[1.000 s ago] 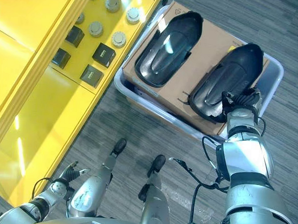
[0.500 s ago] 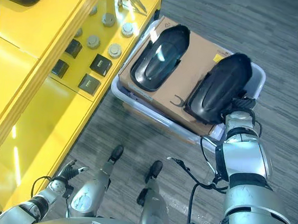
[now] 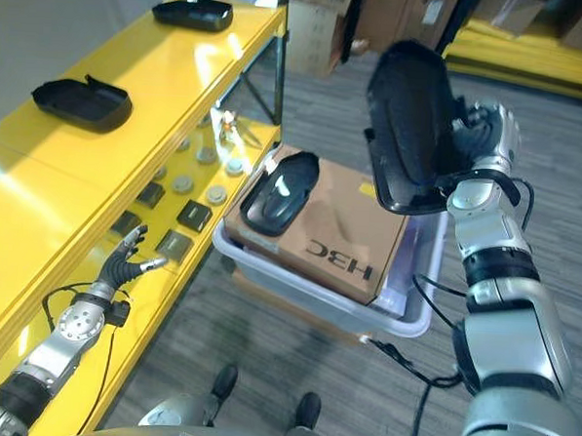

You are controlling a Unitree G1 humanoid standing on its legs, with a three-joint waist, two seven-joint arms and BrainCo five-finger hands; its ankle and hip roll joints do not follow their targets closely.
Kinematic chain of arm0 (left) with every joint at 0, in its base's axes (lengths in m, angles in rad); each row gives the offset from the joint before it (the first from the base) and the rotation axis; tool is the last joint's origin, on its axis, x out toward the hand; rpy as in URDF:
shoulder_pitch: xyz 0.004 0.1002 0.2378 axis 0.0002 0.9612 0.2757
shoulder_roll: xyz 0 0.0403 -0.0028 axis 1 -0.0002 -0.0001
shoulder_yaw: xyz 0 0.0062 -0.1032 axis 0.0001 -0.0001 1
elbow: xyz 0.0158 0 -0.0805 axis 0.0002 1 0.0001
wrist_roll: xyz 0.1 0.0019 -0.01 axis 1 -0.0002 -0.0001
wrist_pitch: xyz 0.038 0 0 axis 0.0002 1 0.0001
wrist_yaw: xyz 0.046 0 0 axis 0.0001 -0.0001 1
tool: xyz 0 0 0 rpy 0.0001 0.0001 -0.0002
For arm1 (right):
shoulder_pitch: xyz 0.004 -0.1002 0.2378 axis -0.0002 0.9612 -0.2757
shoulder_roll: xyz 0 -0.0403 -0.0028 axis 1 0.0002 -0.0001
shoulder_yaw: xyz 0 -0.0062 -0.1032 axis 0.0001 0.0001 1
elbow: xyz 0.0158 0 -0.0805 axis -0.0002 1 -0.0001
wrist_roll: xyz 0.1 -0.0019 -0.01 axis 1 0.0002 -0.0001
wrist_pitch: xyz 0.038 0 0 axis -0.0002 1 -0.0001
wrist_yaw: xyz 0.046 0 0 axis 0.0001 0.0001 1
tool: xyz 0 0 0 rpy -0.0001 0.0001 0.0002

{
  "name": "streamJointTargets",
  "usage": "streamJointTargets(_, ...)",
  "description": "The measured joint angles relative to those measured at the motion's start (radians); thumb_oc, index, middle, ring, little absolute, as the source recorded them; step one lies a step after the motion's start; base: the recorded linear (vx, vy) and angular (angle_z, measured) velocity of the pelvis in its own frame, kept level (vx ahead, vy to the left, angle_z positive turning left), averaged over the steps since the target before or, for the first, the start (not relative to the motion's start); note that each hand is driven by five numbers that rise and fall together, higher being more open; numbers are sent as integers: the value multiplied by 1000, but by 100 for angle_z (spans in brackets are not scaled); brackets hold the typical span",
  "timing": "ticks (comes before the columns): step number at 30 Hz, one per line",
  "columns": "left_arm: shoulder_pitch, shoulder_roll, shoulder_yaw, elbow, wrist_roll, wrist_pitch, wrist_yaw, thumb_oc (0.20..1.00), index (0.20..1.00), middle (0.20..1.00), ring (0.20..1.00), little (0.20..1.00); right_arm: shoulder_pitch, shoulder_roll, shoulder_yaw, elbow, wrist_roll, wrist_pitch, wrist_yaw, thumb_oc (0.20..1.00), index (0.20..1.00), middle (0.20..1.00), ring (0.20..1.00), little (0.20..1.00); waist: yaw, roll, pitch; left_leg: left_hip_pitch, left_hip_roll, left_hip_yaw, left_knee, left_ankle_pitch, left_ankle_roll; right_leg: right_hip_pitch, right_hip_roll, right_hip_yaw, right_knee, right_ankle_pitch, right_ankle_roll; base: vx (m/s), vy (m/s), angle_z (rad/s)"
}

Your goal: Move parts from the plastic box to the shelf.

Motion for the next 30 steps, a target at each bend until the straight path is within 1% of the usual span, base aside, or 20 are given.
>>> streamJointTargets(1,12,0,0,-52,-39,-1,-21,1000,1000,1000,1000,1000,32,-11,-3,-72,-40,-2,-1,200,200,200,200,200,-5,-2,-13,10,2,0,0,-5,0,12,2,-1,0,-4,-1,57,-42,-11)
streamJointTargets(2,11,-3,-6,-63,-59,-15,-31,1000,1000,1000,1000,1000,44,-7,-3,-100,-66,-16,-2,200,200,200,200,200,-13,-2,-38,10,5,2,0,-10,1,11,4,0,0,-9,0,85,-49,-5)
streamJointTargets(3,2,-3,-14,-77,-87,-10,-53,1000,1000,1000,1000,1000,62,4,-7,-163,-99,-5,-2,200,200,200,200,200,-26,-2,-56,22,8,4,0,-16,1,20,7,4,0,-13,-2,69,-28,-10)
streamJointTargets(4,0,0,-13,-114,-111,-8,-63,1000,1000,1000,1000,1000,97,1,-26,-256,-122,2,-2,200,200,200,200,200,-29,-2,-56,30,10,9,0,-16,1,25,11,17,0,-14,-3,46,-20,-13)
streamJointTargets(5,-5,-1,-12,-139,-126,-11,-70,1000,1000,1000,1000,1000,126,3,-47,-313,-149,-17,-8,200,200,200,200,200,-30,-3,-59,35,12,13,0,-18,0,29,12,20,0,-14,-3,29,-18,-11)
streamJointTargets(7,-17,-10,-9,-152,-156,-20,-84,1000,1000,1000,1000,1000,145,10,-53,-358,-177,-30,-7,200,200,200,200,200,-38,-3,-64,46,15,14,0,-23,0,38,15,20,0,-16,-5,33,-19,-6)
streamJointTargets(8,-32,-26,-9,-169,-210,-18,-90,1000,1000,1000,1000,1000,164,18,-73,-431,-208,-42,-9,200,200,200,200,200,-45,-3,-65,51,17,15,0,-27,0,42,16,22,0,-19,-7,35,-17,-5)
streamJointTargets(9,-39,-36,-8,-171,-242,-18,-92,1000,1000,1000,1000,1000,166,27,-74,-467,-225,-33,-7,200,200,200,200,200,-48,-2,-65,53,17,16,0,-27,0,44,17,23,0,-19,-7,46,-18,-5)
streamJointTargets(12,-63,-105,-8,-172,-344,-13,-96,1000,1000,1000,1000,1000,181,90,-85,-608,-271,-39,-7,200,200,200,200,200,-57,-3,-66,57,18,21,0,-28,0,45,18,28,0,-19,-8,33,-12,-5)
streamJointTargets(13,-70,-125,-12,-172,-374,-9,-98,1000,1000,1000,1000,1000,182,115,-85,-628,-277,-54,-7,200,200,200,200,200,-58,-5,-68,57,18,22,0,-28,0,45,19,30,0,-19,-8,0,0,0)
streamJointTargets(15,-72,-140,-12,-172,-422,3,-99,1000,1000,1000,1000,1000,188,147,-76,-657,-292,-68,1,200,200,200,200,200,-54,-11,-73,62,18,24,0,-28,0,49,19,32,0,-19,-8,0,0,0)
streamJointTargets(19,-77,-139,-12,-165,-470,10,-82,1000,1000,1000,1000,1000,188,149,-56,-647,-302,-76,25,200,200,200,200,200,-40,-27,-81,68,18,24,0,-28,0,56,18,32,0,-19,-8,2,-3,1)
streamJointTargets(21,-77,-151,-12,-164,-523,12,-64,1000,1000,1000,1000,1000,188,149,-6,-647,-311,-77,38,200,200,200,200,200,-38,-31,-81,75,17,22,0,-30,2,64,17,29,0,-20,-7,8,-4,4)
streamJointTargets(26,-78,-165,-42,-174,-619,24,-66,1000,1000,1000,1000,1000,187,151,65,-647,-323,-83,72,200,200,200,200,200,-35,-34,-81,74,17,17,0,-30,2,65,18,26,0,-20,-7,3,0,1)
streamJointTargets(30,-78,-158,-41,-200,-618,30,-66,1000,1000,1000,1000,1000,188,150,91,-647,-323,-89,92,200,200,200,200,200,-35,-41,-82,74,17,16,0,-30,2,66,18,25,0,-20,-7,0,0,0)
